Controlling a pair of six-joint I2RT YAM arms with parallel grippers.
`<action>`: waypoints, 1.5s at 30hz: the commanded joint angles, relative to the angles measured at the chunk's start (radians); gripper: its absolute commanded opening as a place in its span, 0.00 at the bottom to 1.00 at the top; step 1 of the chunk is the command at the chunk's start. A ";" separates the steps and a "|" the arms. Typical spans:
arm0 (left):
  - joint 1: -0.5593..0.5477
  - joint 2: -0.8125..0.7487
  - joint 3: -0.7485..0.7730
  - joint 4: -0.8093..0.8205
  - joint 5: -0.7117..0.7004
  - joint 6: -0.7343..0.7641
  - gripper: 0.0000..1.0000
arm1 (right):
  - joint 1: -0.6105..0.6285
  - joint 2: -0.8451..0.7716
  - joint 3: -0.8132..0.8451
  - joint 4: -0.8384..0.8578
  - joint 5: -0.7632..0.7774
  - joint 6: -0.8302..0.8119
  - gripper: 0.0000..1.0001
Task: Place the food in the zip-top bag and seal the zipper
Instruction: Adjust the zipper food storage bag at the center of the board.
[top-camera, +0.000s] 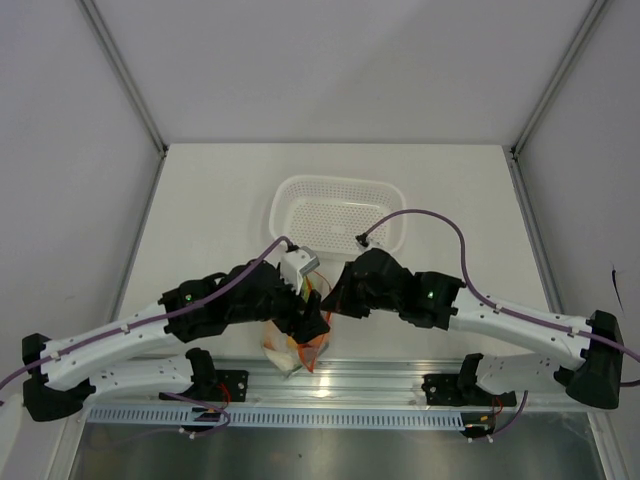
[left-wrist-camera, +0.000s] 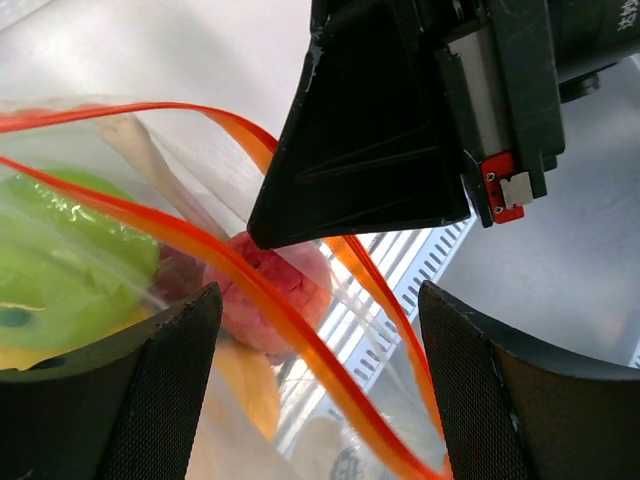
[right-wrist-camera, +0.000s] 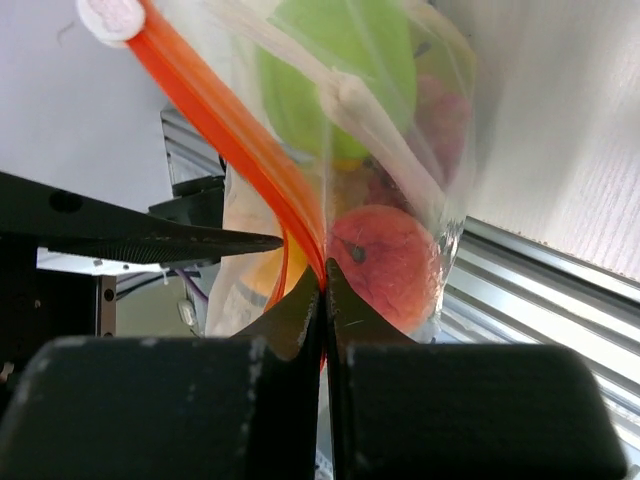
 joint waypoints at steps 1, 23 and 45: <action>-0.015 0.012 0.012 -0.031 -0.081 -0.005 0.81 | 0.007 0.010 0.048 0.045 0.048 0.046 0.00; -0.101 0.094 0.090 -0.077 -0.235 -0.086 0.79 | 0.044 0.042 0.088 -0.015 0.168 0.156 0.00; -0.157 0.139 0.094 -0.134 -0.368 -0.109 0.01 | 0.050 0.003 0.063 0.013 0.197 0.144 0.26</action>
